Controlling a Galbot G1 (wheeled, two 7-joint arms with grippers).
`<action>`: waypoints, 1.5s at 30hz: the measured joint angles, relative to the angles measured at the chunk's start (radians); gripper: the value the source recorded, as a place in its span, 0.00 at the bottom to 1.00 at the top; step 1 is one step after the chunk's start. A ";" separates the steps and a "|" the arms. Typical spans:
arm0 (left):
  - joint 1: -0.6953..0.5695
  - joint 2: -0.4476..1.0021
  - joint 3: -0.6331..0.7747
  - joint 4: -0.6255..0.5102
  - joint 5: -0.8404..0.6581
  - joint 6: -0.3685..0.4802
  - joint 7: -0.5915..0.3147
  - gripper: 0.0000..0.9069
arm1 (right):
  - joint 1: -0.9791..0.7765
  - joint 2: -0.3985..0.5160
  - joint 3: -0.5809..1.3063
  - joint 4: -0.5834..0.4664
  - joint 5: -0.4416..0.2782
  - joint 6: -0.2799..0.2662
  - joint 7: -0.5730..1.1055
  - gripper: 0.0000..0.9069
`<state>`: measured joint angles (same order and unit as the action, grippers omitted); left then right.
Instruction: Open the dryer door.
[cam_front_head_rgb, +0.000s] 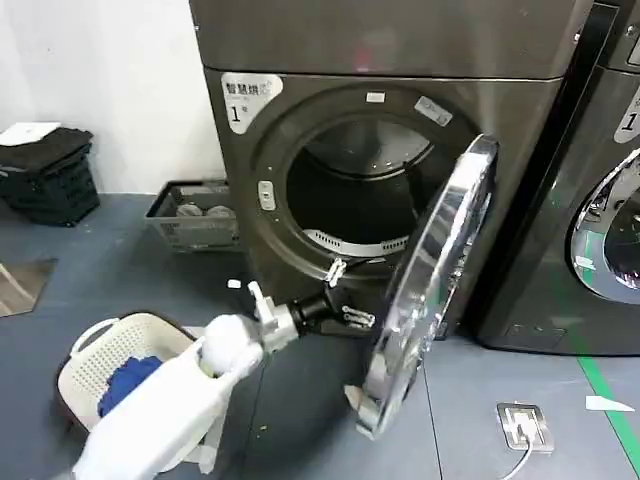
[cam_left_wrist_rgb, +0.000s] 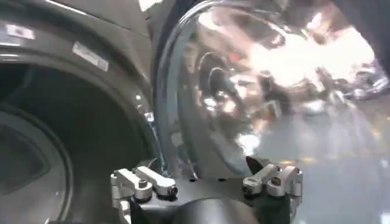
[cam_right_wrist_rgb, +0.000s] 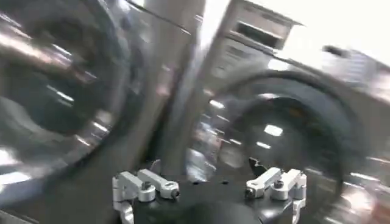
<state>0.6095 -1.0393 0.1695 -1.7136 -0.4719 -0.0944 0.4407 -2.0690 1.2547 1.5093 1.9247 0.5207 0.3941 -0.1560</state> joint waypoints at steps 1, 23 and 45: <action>-0.007 -0.007 0.010 0.005 0.002 0.001 -0.002 1.00 | 0.004 0.017 0.009 -0.011 -0.006 -0.007 0.028 1.00; -0.142 -0.178 0.167 0.148 0.038 0.000 -0.051 1.00 | 0.032 0.240 0.223 -0.246 -0.065 -0.260 0.404 1.00; -0.275 -0.404 0.228 0.388 0.072 -0.003 -0.072 1.00 | 0.032 0.316 0.288 -0.266 -0.086 -0.353 0.450 1.00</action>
<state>0.3341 -1.4433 0.3975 -1.3257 -0.3996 -0.0970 0.3690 -2.0369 1.5710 1.7971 1.6584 0.4350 0.0415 0.2940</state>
